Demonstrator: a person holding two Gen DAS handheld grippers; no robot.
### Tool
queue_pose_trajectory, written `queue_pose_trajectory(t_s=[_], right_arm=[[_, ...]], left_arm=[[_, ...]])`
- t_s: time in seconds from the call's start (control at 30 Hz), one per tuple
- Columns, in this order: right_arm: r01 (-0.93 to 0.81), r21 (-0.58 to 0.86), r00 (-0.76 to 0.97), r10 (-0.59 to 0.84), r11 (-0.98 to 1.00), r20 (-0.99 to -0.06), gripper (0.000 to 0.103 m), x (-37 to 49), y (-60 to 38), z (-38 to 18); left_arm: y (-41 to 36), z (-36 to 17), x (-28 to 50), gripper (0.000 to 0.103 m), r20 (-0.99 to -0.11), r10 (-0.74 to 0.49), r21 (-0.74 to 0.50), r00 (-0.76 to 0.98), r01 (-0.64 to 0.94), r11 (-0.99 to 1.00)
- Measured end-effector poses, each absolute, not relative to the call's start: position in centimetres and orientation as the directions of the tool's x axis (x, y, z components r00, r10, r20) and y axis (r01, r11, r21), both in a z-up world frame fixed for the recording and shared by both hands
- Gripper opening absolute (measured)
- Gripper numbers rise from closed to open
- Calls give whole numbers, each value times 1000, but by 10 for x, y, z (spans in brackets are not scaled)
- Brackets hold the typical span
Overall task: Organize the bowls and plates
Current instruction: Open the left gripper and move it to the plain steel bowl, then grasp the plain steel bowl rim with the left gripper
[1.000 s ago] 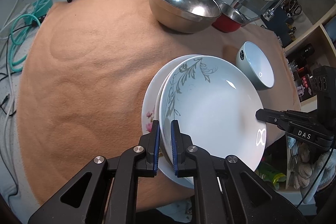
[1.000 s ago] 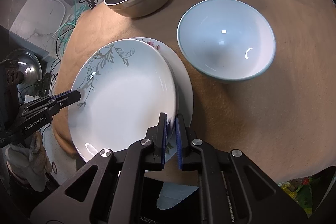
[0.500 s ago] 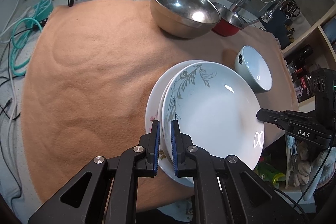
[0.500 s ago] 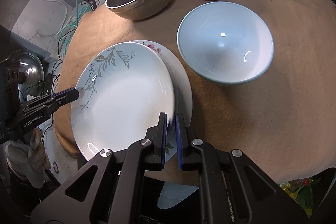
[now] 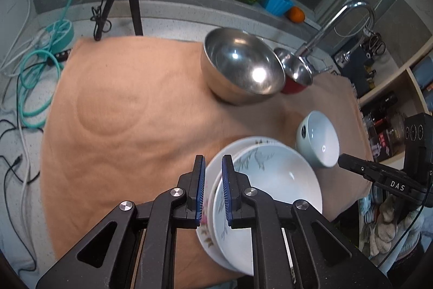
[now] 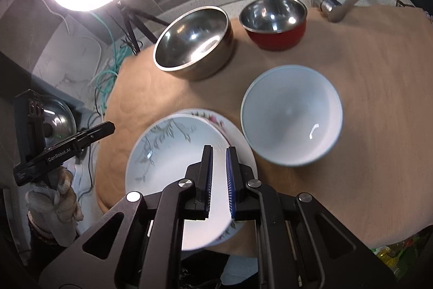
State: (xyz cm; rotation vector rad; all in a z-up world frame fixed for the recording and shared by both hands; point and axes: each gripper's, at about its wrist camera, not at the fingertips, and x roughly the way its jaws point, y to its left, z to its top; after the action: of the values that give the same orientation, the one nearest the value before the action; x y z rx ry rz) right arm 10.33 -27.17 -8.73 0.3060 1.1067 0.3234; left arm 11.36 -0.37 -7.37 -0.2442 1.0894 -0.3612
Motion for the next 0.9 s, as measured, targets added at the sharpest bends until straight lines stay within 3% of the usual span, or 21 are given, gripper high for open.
queue_pose_trajectory(t_s=[0.13, 0.27, 0.4, 0.9], right_arm=[[-90, 423, 434, 418, 902, -798, 10, 120, -273, -80], [-52, 469, 449, 440, 882, -778, 21, 141, -276, -76], [-36, 493, 459, 453, 869, -764, 21, 160, -275, -72], [36, 506, 434, 443, 862, -785, 21, 232, -260, -100]], left_arm=[[-4, -68, 133, 11, -809, -402, -372, 429, 156, 915], [-7, -69, 153, 11, -809, -407, -379, 425, 153, 913], [-8, -74, 176, 16, -814, -405, -385, 415, 136, 913], [-9, -93, 241, 16, -823, -405, -408, 399, 80, 909]])
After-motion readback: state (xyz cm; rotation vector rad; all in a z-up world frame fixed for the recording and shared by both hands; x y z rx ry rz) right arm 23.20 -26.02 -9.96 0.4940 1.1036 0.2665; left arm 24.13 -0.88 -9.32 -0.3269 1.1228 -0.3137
